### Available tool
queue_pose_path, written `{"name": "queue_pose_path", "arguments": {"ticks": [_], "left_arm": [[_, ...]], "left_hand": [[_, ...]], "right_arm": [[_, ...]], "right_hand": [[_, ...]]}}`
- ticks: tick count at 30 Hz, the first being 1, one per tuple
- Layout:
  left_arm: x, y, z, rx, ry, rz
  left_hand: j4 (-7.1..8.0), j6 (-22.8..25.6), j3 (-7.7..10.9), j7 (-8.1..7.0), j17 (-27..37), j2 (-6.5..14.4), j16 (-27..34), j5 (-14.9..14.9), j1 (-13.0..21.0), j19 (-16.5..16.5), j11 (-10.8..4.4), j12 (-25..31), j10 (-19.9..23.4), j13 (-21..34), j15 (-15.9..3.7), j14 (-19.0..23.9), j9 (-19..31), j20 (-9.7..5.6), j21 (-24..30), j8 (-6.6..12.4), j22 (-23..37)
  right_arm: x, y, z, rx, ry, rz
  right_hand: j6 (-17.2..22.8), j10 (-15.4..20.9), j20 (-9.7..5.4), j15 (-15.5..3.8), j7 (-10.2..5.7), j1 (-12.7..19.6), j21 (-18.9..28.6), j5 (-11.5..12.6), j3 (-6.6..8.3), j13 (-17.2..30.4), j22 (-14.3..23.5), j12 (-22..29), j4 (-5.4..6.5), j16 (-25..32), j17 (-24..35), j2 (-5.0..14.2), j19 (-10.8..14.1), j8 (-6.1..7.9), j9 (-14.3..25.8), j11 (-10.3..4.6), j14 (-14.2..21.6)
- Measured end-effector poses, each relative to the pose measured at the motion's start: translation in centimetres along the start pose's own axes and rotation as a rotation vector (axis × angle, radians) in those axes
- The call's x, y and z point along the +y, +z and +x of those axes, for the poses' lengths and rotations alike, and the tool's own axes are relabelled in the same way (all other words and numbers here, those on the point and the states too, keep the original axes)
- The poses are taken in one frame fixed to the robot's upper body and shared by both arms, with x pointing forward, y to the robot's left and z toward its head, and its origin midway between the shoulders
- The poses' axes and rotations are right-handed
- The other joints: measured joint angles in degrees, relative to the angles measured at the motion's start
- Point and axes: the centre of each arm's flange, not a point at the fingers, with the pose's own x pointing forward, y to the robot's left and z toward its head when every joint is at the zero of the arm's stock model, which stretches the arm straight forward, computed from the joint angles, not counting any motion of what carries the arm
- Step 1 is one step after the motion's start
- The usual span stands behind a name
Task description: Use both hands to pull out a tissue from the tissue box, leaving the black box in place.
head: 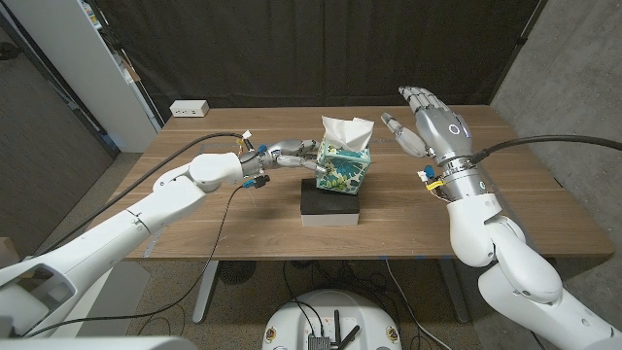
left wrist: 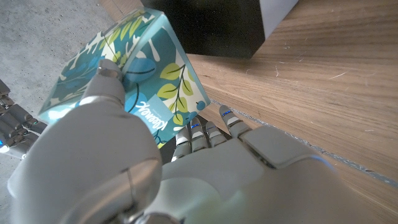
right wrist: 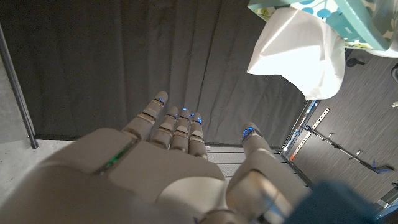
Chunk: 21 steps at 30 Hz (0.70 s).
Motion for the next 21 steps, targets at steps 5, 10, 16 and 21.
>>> {"name": "queue_pose_path", "arguments": {"ticks": [5, 10, 16, 21], "left_arm": [[0.0, 0.0, 0.0, 0.000, 0.001, -0.001], [0.0, -0.2, 0.0, 0.001, 0.001, -0.004], [0.0, -0.1, 0.1, -0.001, 0.002, -0.004], [0.0, -0.1, 0.2, -0.002, 0.003, -0.004]], "left_hand": [[0.00, 0.0, 0.00, 0.00, 0.0, 0.0, 0.0, 0.0, 0.0, 0.0, 0.00, 0.0, 0.0, 0.0, 0.00, 0.0, 0.0, 0.00, 0.0, 0.00, 0.0], [-0.24, 0.0, 0.23, 0.01, 0.0, 0.0, 0.0, 0.0, 0.0, 0.0, 0.00, 0.0, 0.0, 0.0, 0.00, 0.0, 0.0, 0.00, 0.0, 0.00, 0.0], [0.03, -0.1, 0.51, 0.08, 0.0, 0.0, 0.0, 0.0, -0.5, 0.0, 0.00, 0.0, 0.0, 0.0, 0.00, 0.0, 0.0, 0.00, 0.0, 0.11, 0.0], [0.04, -0.1, 0.51, 0.08, 0.0, 0.0, 0.0, 0.0, -0.5, 0.0, 0.00, 0.0, 0.0, 0.0, 0.00, 0.0, 0.0, 0.00, 0.0, 0.13, 0.0]], "right_arm": [[0.2, 0.3, 0.4, -0.018, 0.010, -0.003], [0.5, 0.6, 1.0, -0.036, 0.022, -0.005], [0.8, 0.8, 1.5, -0.049, 0.040, 0.002], [0.9, 1.0, 2.0, -0.059, 0.054, 0.008]], "right_hand": [[0.0, 0.0, 0.09, -0.22, 0.00, 0.0, -0.1, 0.0, 0.00, 0.0, 0.0, 0.0, 0.00, 0.2, 0.0, 0.00, -0.1, 0.00, 0.0, 0.00, 0.2], [0.6, 0.6, 0.51, -0.67, -0.60, 1.9, -0.2, 0.9, 1.61, 0.2, 0.0, 0.0, -1.61, 0.4, 0.0, 0.74, 0.3, 0.00, 0.2, -0.19, 1.0], [2.1, 0.9, 1.28, -0.82, -1.51, 3.8, -0.5, 2.0, 3.21, 0.3, 0.0, 0.0, -3.58, 0.7, 0.0, 1.37, 0.5, 0.44, 0.3, -0.31, 1.6], [2.9, 0.0, 2.15, -0.83, -4.79, 6.5, -1.1, 3.0, 4.40, 0.6, 0.0, 0.0, -5.39, 0.7, 0.0, 1.35, 0.1, 0.48, 0.5, -1.28, 1.6]]}}
